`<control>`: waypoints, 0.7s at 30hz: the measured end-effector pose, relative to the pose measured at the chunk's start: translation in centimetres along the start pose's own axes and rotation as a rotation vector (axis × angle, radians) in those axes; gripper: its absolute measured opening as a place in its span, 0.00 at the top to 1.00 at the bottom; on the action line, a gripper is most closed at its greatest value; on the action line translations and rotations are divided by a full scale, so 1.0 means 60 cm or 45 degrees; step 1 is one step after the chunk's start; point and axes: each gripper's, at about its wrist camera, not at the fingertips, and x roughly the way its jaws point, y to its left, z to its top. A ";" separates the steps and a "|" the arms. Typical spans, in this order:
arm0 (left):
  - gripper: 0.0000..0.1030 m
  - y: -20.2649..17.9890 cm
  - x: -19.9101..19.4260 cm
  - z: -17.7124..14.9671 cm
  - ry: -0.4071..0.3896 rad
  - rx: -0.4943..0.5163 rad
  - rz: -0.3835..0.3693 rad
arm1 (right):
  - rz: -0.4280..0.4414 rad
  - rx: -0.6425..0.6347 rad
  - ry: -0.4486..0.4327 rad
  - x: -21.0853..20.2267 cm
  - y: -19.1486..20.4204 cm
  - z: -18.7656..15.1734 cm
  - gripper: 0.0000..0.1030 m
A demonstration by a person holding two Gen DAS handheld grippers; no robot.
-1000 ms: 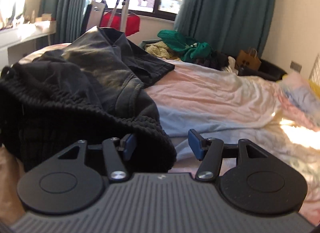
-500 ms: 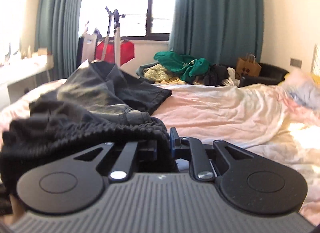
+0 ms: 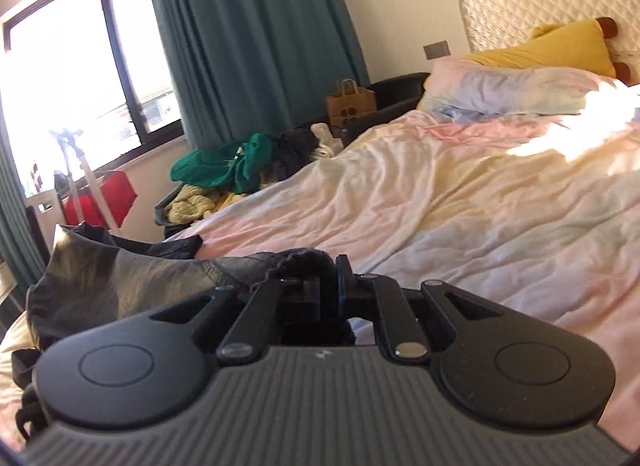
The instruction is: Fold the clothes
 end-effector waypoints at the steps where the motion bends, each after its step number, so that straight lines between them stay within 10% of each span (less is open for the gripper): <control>1: 0.42 -0.013 0.005 -0.002 0.012 0.035 -0.009 | -0.014 0.022 0.036 0.009 -0.008 -0.005 0.90; 7: 0.91 -0.002 0.020 0.002 0.007 -0.126 0.002 | -0.035 0.045 0.175 0.036 -0.023 -0.035 0.89; 13: 0.92 0.083 -0.032 0.062 -0.163 -0.417 0.093 | 0.094 0.018 0.231 -0.013 -0.010 -0.041 0.90; 21: 0.92 0.287 -0.117 0.212 -0.334 -0.513 0.345 | 0.560 0.089 0.408 -0.178 0.120 -0.127 0.91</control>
